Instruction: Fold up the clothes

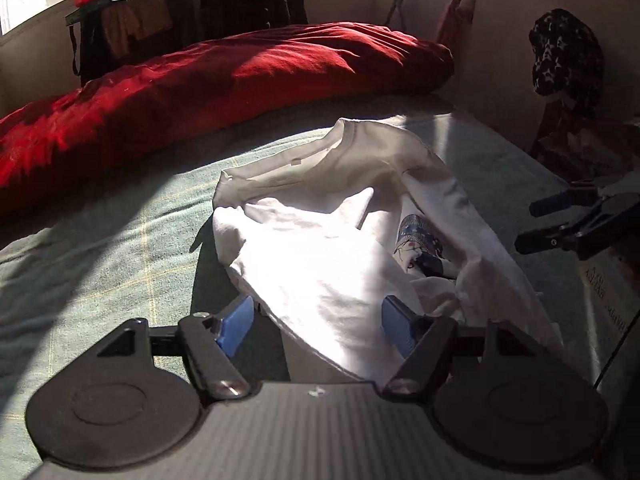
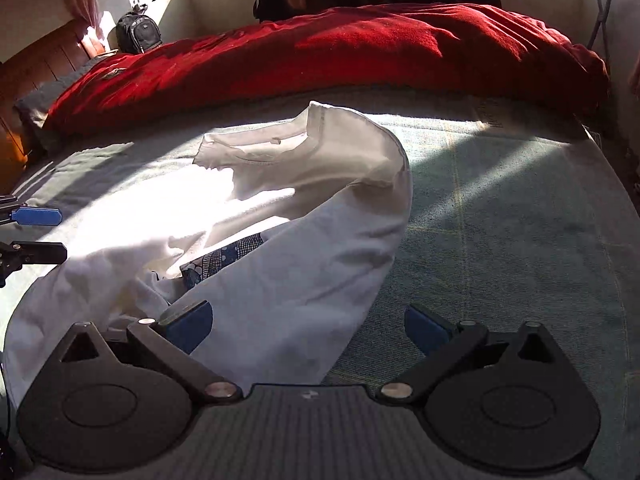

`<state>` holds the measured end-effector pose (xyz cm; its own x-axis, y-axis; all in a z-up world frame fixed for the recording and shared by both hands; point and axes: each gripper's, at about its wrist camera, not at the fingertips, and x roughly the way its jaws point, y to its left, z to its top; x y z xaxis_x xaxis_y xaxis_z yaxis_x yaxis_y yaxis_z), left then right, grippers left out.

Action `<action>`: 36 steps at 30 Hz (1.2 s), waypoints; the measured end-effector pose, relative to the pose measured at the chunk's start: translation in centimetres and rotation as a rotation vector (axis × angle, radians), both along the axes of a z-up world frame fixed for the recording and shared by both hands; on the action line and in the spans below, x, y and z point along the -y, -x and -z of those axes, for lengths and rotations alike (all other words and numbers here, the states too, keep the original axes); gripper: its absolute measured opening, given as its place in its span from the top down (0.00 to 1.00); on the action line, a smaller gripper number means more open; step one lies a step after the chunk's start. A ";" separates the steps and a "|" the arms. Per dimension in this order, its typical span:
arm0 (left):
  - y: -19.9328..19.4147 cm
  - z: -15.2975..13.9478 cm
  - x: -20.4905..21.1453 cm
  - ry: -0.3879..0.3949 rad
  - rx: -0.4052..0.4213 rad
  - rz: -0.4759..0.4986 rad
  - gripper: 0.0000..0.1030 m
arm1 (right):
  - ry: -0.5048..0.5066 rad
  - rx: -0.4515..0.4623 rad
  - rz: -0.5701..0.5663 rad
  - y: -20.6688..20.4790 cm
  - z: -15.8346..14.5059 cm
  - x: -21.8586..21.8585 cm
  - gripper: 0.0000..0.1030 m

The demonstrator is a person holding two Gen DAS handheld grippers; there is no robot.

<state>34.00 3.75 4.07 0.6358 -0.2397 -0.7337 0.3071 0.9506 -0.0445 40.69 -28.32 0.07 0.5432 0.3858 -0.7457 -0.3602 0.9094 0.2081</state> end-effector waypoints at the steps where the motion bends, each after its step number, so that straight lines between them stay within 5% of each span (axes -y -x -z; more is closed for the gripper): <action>1: 0.7 0.1 0.2 0.024 -0.004 -0.011 0.26 | -0.008 0.016 0.000 1.5 -0.3 -0.2 0.00; 11: 0.5 3.4 2.4 0.073 -0.096 -0.143 0.24 | -0.048 0.090 0.023 13.9 0.4 -2.4 0.00; 16: -0.2 3.9 2.8 -0.053 -0.102 -0.159 0.45 | -0.042 0.088 0.017 18.2 1.6 -3.4 0.00; 21: 0.5 3.5 2.0 -0.251 -0.054 -0.177 0.45 | -0.001 0.133 0.041 19.1 1.1 -2.7 0.00; 27: -0.1 3.6 -0.5 -0.368 -0.040 -0.219 0.45 | -0.028 0.144 0.079 18.4 1.1 -1.6 0.00; 33: -1.5 4.8 -2.8 -0.383 -0.067 -0.240 0.45 | -0.005 0.139 0.090 17.6 1.8 -1.8 0.00; 36: -1.3 5.0 -3.9 -0.288 -0.079 -0.235 0.47 | 0.009 0.135 0.094 17.2 2.2 -2.0 0.00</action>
